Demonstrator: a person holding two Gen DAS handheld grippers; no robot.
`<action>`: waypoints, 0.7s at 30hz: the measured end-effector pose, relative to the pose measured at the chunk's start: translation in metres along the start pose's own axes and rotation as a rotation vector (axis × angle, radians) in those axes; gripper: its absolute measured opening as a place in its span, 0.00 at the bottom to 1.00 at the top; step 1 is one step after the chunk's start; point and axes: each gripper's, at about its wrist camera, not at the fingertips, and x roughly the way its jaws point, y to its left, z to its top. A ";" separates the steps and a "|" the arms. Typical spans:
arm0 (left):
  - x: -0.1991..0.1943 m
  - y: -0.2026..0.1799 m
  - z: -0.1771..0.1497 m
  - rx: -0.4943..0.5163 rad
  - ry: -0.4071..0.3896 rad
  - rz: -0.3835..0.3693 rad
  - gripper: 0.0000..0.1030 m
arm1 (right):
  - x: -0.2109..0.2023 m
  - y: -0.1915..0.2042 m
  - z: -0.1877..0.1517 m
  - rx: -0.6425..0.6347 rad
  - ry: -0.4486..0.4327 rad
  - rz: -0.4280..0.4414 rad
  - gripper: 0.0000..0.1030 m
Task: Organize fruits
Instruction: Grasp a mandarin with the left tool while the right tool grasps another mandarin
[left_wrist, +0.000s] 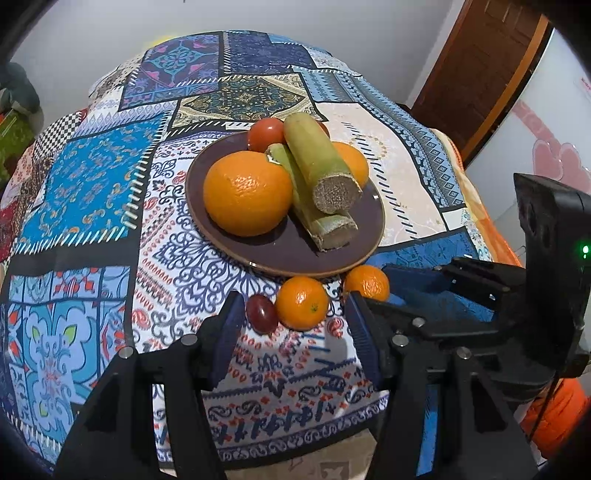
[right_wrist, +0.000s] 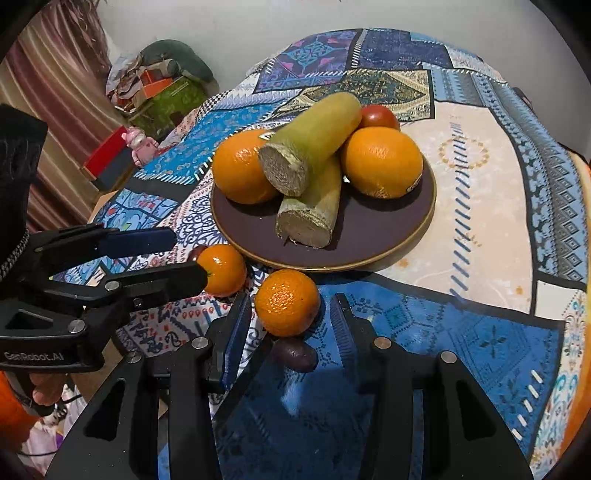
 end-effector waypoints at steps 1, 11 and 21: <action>0.002 -0.001 0.002 0.006 -0.001 0.000 0.54 | 0.000 0.000 -0.001 0.002 -0.006 0.004 0.37; 0.020 -0.002 0.009 0.027 0.021 -0.021 0.43 | -0.013 -0.007 -0.005 0.012 -0.041 0.003 0.34; 0.025 -0.015 0.009 0.114 0.063 -0.013 0.43 | -0.029 -0.019 -0.008 0.051 -0.067 -0.003 0.34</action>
